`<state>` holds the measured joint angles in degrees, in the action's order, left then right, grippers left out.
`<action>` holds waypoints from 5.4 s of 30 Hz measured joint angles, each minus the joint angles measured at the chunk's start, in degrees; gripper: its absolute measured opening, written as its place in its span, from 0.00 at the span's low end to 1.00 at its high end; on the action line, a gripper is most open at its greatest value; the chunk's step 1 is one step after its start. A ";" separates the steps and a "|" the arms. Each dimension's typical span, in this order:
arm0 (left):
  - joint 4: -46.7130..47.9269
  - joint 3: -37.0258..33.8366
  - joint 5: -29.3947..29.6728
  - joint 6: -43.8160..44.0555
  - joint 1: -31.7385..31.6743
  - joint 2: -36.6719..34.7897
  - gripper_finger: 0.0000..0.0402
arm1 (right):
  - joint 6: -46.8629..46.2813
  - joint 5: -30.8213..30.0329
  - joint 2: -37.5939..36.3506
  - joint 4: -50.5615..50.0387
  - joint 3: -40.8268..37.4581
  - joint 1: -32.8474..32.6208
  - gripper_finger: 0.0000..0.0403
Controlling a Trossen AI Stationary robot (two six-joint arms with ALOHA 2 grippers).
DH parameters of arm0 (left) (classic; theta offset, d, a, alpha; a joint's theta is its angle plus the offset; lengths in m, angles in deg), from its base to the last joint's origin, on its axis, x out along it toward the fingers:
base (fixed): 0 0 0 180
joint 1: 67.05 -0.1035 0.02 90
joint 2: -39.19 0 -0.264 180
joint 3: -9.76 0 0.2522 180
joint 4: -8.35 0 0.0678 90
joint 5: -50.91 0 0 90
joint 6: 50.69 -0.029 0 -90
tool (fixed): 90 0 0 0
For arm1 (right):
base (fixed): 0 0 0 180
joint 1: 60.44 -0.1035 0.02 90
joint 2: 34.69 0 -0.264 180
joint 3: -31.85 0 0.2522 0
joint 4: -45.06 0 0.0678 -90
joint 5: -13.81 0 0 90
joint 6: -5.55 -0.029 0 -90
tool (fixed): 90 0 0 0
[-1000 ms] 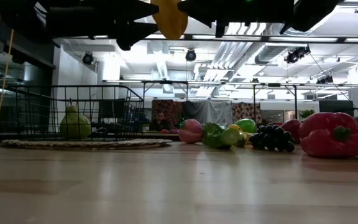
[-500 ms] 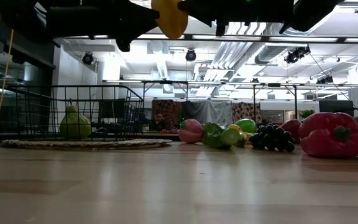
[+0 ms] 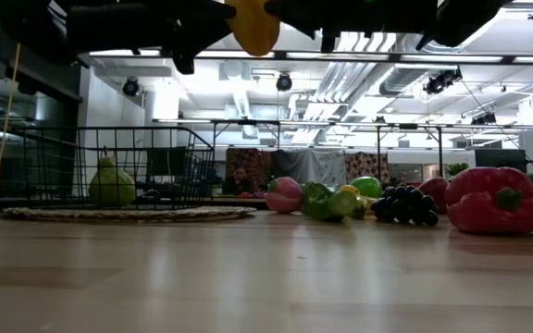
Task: Build produce basket
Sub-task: Put the yellow star fruit into the black wire basket, then put the yellow banana into the black wire basket
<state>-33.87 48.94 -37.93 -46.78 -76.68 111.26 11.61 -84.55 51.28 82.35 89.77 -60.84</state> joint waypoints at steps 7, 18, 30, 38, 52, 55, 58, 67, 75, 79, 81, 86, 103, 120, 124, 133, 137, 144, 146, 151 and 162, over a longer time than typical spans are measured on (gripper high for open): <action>-0.43 2.83 7.48 -1.42 1.64 4.75 0.34 | 0.03 -1.05 -0.13 0.11 -0.02 0.09 0.01; -0.32 3.61 8.69 -1.09 1.79 6.12 0.42 | 0.42 -1.46 -0.07 -0.48 -0.04 0.07 0.01; -0.22 3.61 9.51 -2.62 1.81 5.82 0.04 | -0.23 -1.14 -0.09 -0.17 -0.04 0.07 0.04; 2.67 3.62 9.64 -3.72 1.53 4.75 0.04 | -3.06 -2.21 -0.66 -2.30 -0.02 0.02 0.12; 23.42 3.48 14.26 -6.18 -0.22 -8.58 0.03 | 0.35 -10.80 -6.43 -17.51 0.02 -0.09 0.56; 30.39 3.46 16.00 -6.64 -0.24 -12.88 0.03 | 0.41 -10.82 -8.72 -23.58 0.02 -0.09 0.60; 37.24 3.46 16.21 -6.69 -0.24 -17.64 0.03 | 0.40 -10.96 -11.63 -30.50 0.02 -0.09 0.61; 51.62 3.35 16.13 -4.46 -0.24 -28.34 0.03 | -1.48 -10.75 -16.76 -48.04 0.02 -0.15 0.60; 47.26 -2.35 16.32 -4.53 -2.68 -33.72 0.03 | 0.04 -13.89 -18.31 -43.88 -4.66 0.10 0.60; 48.03 -3.16 12.60 -4.50 -4.87 -36.16 0.03 | 0.19 -15.31 -23.77 -38.88 -10.04 1.23 0.60; 48.76 -3.16 9.70 -4.56 -5.60 -36.54 0.03 | -0.05 -11.83 -27.18 -36.01 -12.54 1.75 0.60; 48.47 -3.16 4.21 -5.59 -6.13 -35.83 0.03 | -0.07 -1.39 -33.63 -26.39 -18.11 2.07 0.60; 48.90 -2.91 33.51 2.64 -7.70 -28.29 0.03 | -1.11 -4.07 -34.99 -23.55 -19.58 1.92 0.60; 64.15 3.20 25.45 16.52 -26.95 -3.86 0.04 | -1.15 -4.09 -34.93 -23.37 -19.61 1.92 0.60; 63.22 3.21 25.47 15.65 -27.50 -2.40 0.07 | -1.14 -4.11 -34.93 -23.35 -19.61 1.92 0.60; 63.12 3.22 26.74 16.96 -27.37 -2.38 0.25 | -1.73 -4.11 -34.93 -23.37 -19.61 1.92 0.60; 62.46 3.22 26.74 16.49 -27.37 -2.46 0.34 | -1.73 -4.11 -34.93 -23.37 -19.61 1.92 0.60; 62.29 3.22 24.97 15.44 -27.37 -5.45 0.46 | -1.73 -4.11 -34.93 -23.37 -19.61 1.92 0.60; 62.52 3.22 23.91 15.42 -27.37 -7.19 0.48 | -1.75 -4.11 -34.93 -23.37 -19.61 1.95 0.60; 62.38 3.22 18.46 15.43 -27.00 -12.89 0.49 | -1.75 -4.13 -34.93 -23.39 -19.61 1.93 0.60; 34.55 -3.16 -5.11 -2.19 -14.04 -26.43 0.49 | -3.23 -4.11 -34.93 -23.40 -19.61 1.95 0.60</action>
<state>0.68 45.78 -43.05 -48.98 -90.72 84.83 8.38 -88.66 16.35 58.95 70.17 -58.89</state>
